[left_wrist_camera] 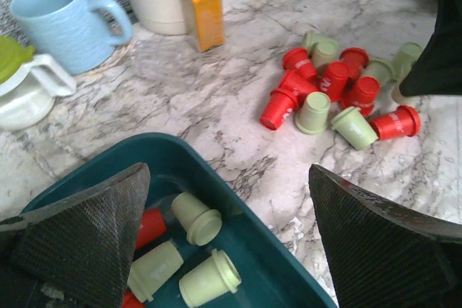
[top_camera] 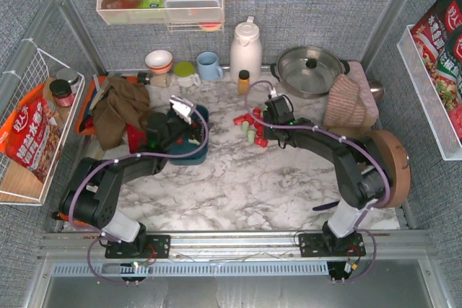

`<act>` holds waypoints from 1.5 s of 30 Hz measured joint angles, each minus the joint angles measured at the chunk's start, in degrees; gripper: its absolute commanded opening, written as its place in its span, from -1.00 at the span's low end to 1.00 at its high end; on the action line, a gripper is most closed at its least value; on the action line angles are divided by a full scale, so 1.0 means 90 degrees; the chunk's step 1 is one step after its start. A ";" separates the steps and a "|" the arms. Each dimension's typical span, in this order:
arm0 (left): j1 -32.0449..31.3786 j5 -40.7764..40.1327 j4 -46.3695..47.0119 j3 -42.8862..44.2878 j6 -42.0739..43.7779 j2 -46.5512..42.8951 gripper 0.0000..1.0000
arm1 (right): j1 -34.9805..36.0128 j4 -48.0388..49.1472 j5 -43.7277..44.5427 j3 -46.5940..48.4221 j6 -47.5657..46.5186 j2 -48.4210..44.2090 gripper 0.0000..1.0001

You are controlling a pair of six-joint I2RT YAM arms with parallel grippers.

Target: Mix the coffee capsules in the storage basket

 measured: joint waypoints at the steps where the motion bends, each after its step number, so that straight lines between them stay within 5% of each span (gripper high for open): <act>1: -0.0051 0.0049 0.0002 -0.0012 0.0087 -0.0022 0.98 | 0.0010 0.0019 -0.0061 -0.0090 -0.0002 -0.0172 -0.52; 13: -0.0981 0.0996 0.0036 -0.0367 0.1535 -0.0294 0.99 | 0.0716 0.1911 -0.2127 -0.1904 0.0180 -0.2960 -0.55; 26: -0.1217 0.1800 0.1214 -0.0828 0.1345 -0.0265 0.97 | 0.1413 0.2912 -0.3249 -0.1955 0.0282 -0.3045 -0.55; 31: -0.1222 0.2227 0.1783 -0.0952 0.1212 -0.0282 0.30 | 0.1498 0.2956 -0.3303 -0.1938 0.0279 -0.2963 -0.55; 39: -0.1236 0.2548 0.2042 -0.0962 0.1205 -0.0282 -0.24 | 0.1513 0.3014 -0.3279 -0.1923 0.0257 -0.2963 -0.53; 45: -0.1246 0.2426 0.1989 -0.0981 0.1280 -0.0357 -0.43 | 0.1511 0.3038 -0.3254 -0.1800 0.0250 -0.2856 -0.05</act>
